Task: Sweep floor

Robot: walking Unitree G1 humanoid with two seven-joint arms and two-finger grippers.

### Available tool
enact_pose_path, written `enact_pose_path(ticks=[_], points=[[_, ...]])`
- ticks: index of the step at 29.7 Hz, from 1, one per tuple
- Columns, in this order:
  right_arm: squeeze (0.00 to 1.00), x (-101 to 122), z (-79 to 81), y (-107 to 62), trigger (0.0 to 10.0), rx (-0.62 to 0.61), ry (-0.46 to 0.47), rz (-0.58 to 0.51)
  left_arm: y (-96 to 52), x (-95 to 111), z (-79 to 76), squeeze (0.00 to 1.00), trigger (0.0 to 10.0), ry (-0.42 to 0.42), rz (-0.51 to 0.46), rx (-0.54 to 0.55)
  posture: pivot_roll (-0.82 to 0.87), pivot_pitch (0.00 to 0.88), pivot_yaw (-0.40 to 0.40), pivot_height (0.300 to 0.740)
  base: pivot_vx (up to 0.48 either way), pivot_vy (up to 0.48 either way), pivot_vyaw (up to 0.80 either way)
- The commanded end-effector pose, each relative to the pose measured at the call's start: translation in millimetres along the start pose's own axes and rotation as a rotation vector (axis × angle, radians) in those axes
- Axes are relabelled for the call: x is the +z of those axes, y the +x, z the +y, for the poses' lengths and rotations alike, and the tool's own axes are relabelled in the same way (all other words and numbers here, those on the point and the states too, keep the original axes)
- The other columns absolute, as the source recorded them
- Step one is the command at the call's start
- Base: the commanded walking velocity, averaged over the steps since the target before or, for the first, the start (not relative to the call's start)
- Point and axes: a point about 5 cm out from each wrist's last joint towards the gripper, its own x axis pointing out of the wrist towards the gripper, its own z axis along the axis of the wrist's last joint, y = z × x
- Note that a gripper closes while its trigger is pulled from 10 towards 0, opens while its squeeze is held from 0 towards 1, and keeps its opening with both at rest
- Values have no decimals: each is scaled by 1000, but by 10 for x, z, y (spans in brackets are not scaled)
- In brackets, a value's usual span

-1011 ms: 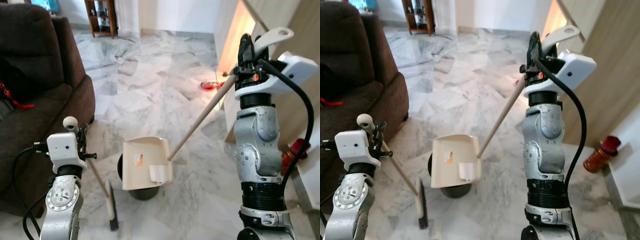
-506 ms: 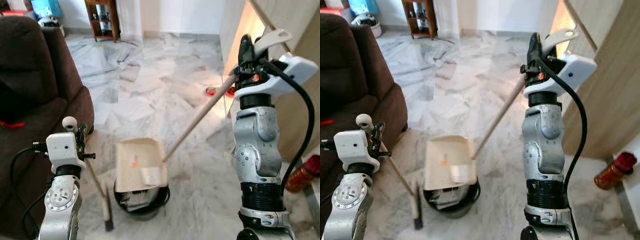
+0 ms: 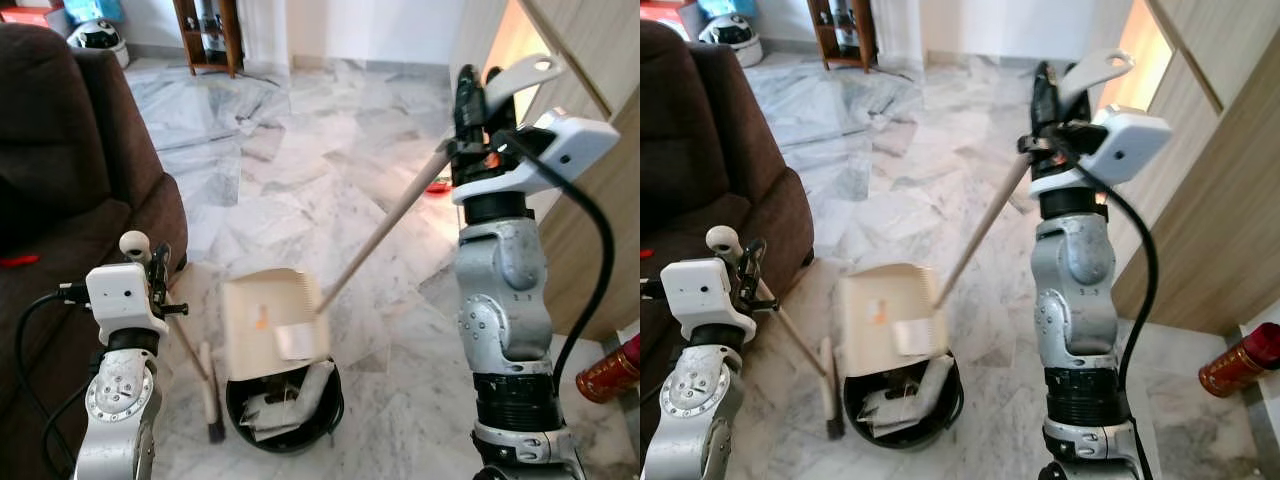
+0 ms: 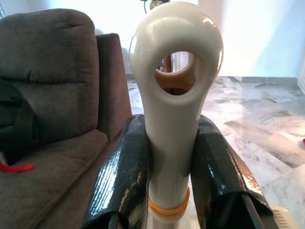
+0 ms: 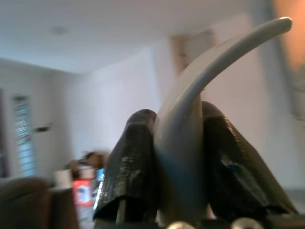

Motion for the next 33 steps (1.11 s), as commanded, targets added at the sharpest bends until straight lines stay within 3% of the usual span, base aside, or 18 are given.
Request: enact_pose_path(ticks=[1,8,11,16,27,33], points=[[0,179,114,15,10000,47,13,-102,14,107,7,0,10000,6,-58,3,28,73,9,740,0,0,0],[0,194,359,-41,10000,138,-2,-132,12,111,1,0,10000,2,-64,1,28,74,9,740,0,0,0],[0,153,583,-141,10000,291,-123,-152,15,112,-4,0,10000,-1,-66,-2,24,75,7,740,0,0,0],[0,171,778,-251,10000,361,-135,-182,14,116,-23,0,10000,5,-69,-14,28,79,6,740,0,0,0],[0,249,934,-329,10000,417,-163,-241,15,120,-30,0,10000,-5,-74,-17,28,80,6,740,0,0,0],[0,297,1063,-412,10000,490,-223,-287,18,121,-30,0,10000,-7,-76,-20,28,80,6,740,0,0,0]])
